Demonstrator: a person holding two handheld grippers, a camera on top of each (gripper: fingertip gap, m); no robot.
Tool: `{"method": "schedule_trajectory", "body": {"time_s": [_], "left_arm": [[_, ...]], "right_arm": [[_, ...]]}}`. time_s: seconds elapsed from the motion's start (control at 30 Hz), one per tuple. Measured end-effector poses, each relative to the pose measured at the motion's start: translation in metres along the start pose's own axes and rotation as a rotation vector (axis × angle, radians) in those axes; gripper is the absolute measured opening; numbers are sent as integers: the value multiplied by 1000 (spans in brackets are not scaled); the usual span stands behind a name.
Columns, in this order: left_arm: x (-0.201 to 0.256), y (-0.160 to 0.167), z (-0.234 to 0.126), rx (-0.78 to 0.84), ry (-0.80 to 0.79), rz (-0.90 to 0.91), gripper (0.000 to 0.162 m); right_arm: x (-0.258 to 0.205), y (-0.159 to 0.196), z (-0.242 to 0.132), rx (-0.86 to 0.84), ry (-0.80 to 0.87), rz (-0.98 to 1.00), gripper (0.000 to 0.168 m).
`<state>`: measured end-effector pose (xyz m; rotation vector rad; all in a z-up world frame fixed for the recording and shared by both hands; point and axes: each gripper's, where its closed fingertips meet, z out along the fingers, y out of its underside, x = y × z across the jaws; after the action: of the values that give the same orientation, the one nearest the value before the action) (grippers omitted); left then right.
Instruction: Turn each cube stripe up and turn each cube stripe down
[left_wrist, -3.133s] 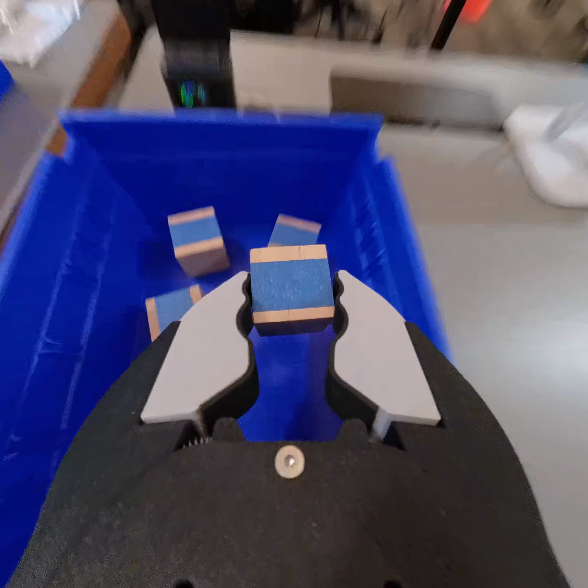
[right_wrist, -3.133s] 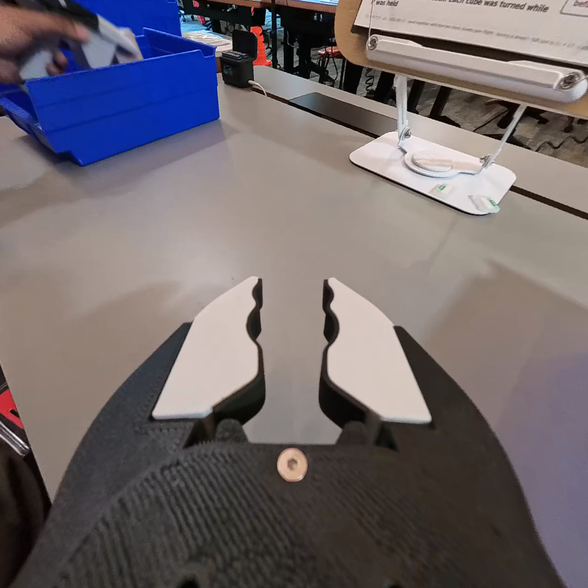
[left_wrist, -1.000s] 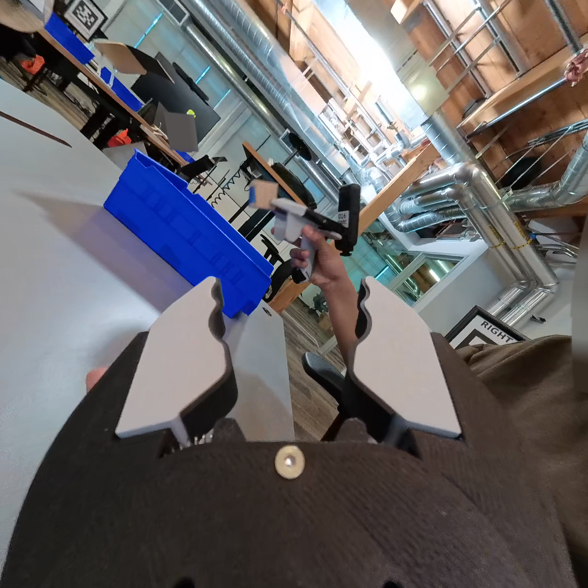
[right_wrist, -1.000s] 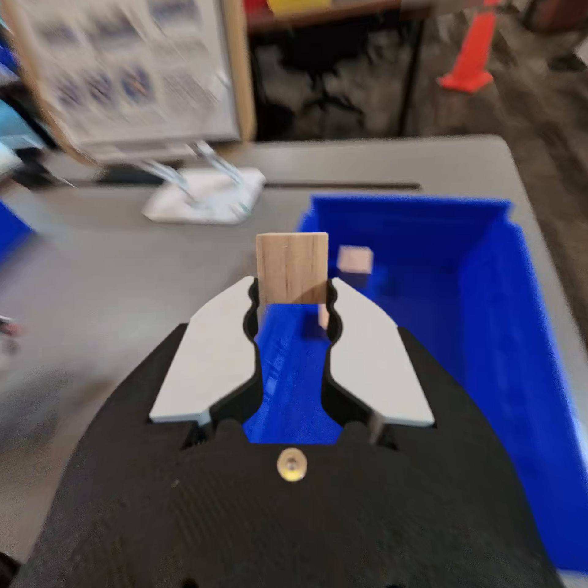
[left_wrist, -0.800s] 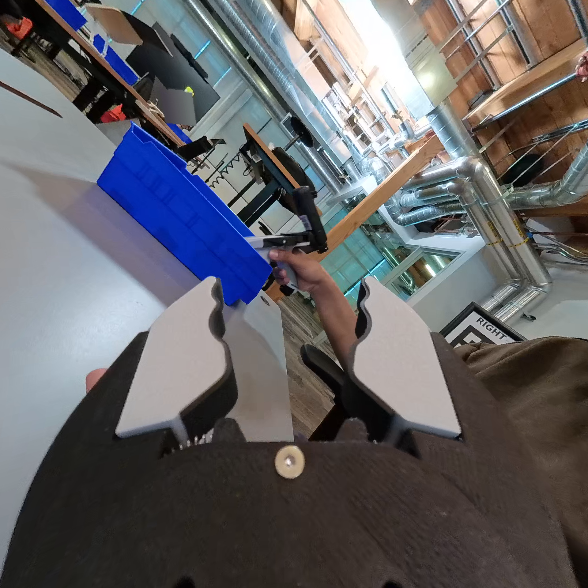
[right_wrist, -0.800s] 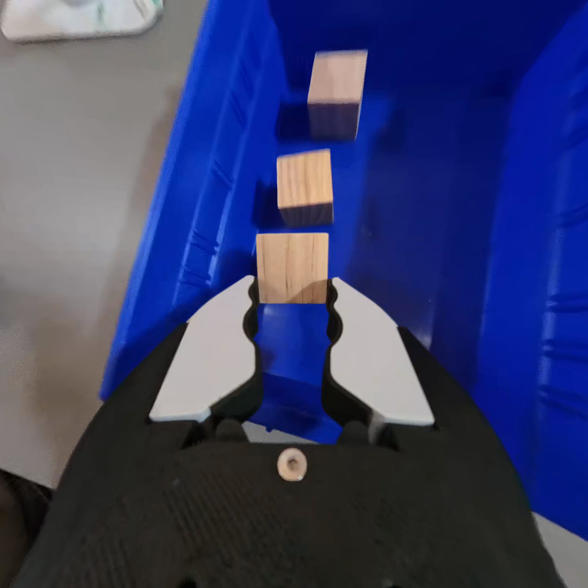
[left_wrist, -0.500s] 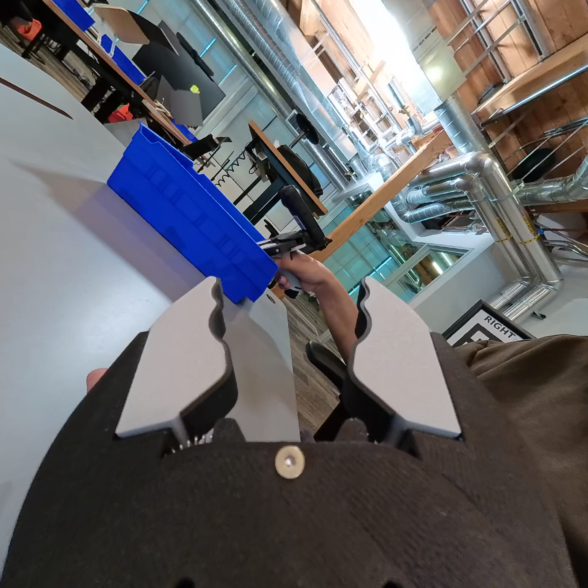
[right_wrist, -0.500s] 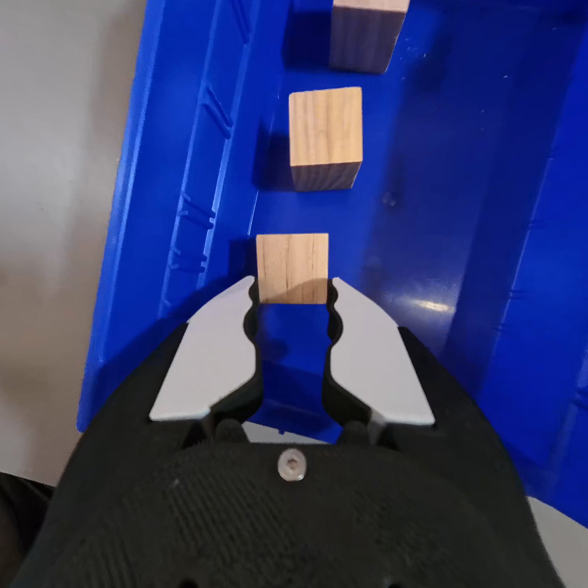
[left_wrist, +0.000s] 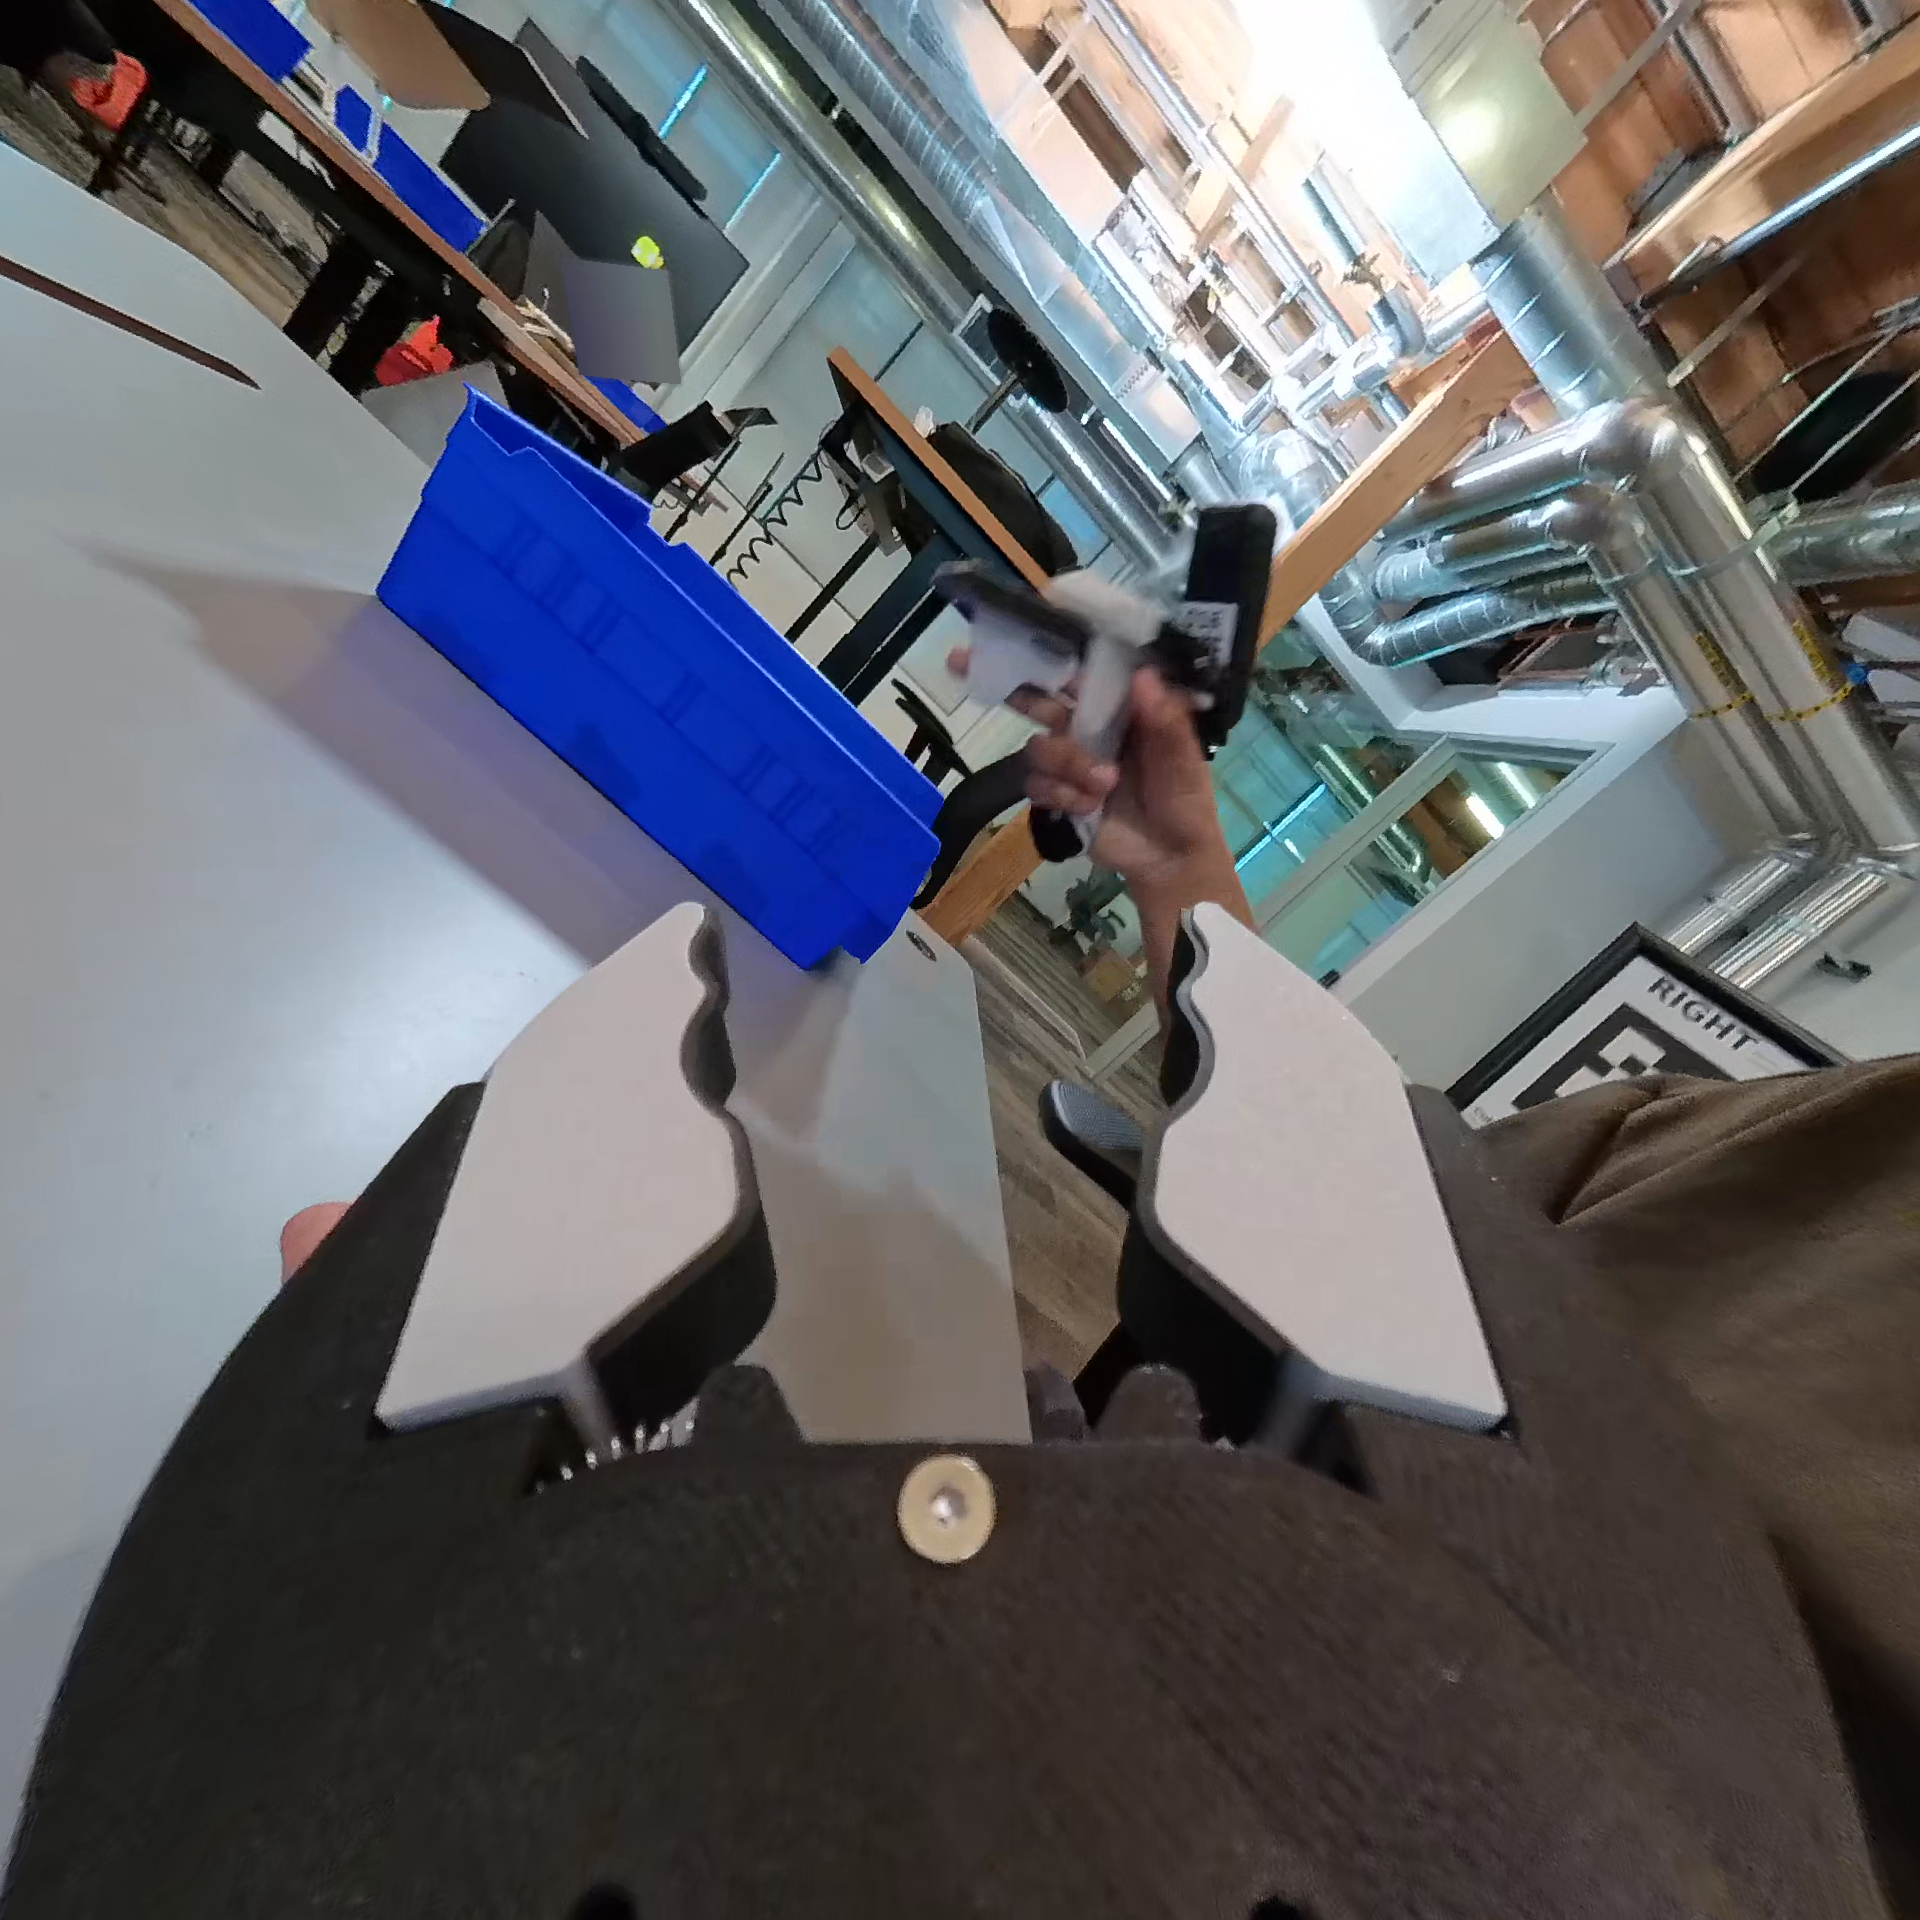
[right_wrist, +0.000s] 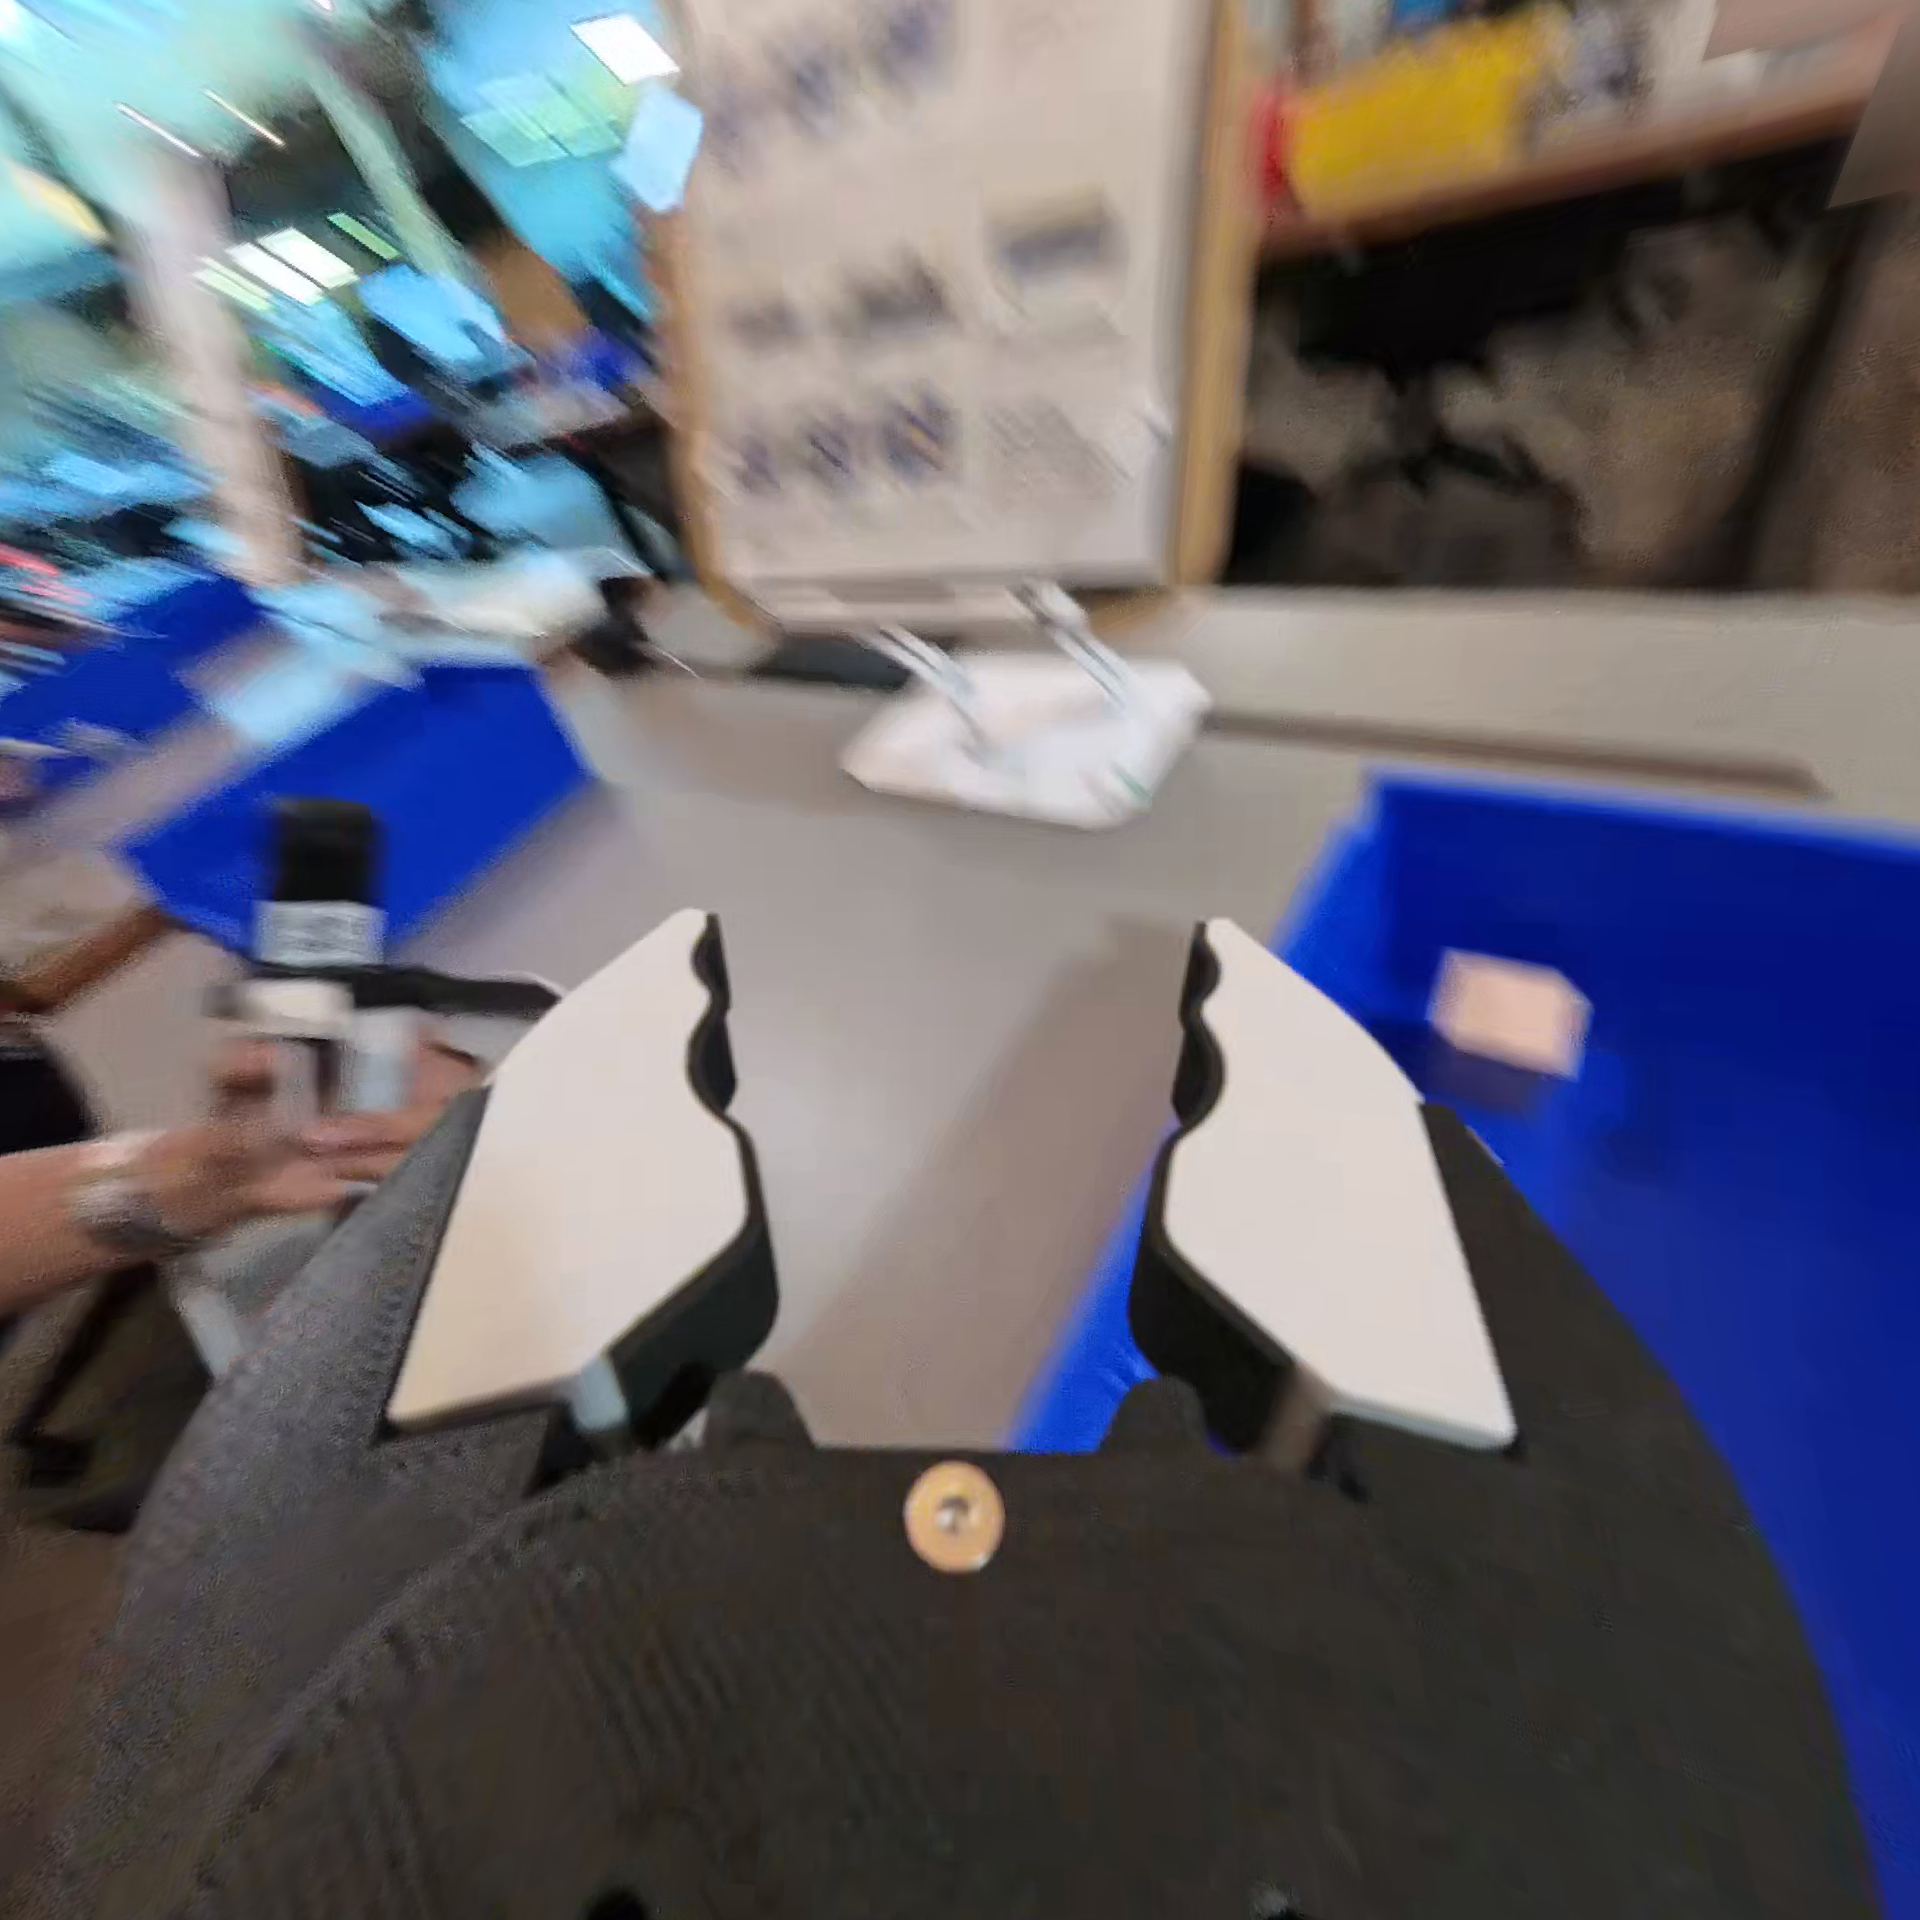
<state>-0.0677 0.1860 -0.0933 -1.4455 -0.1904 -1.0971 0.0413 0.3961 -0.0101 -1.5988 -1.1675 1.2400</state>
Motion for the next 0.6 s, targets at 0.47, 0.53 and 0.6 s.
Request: {"method": "schedule_trajectory", "body": {"time_s": [0.47,0.53,0.6], "left_arm": [[3,-216,-212,487,-780,563,82],[-13,-234,-285,509,-1033,543,82],[-37,-232,-351,453,-1282,505,85]], "right_arm": [[-220,120,107,-28,-592,-112,71],[-227,127,112,-41,-592,-169,68],[-229,135,116,-65,-588,-195,66]]}}
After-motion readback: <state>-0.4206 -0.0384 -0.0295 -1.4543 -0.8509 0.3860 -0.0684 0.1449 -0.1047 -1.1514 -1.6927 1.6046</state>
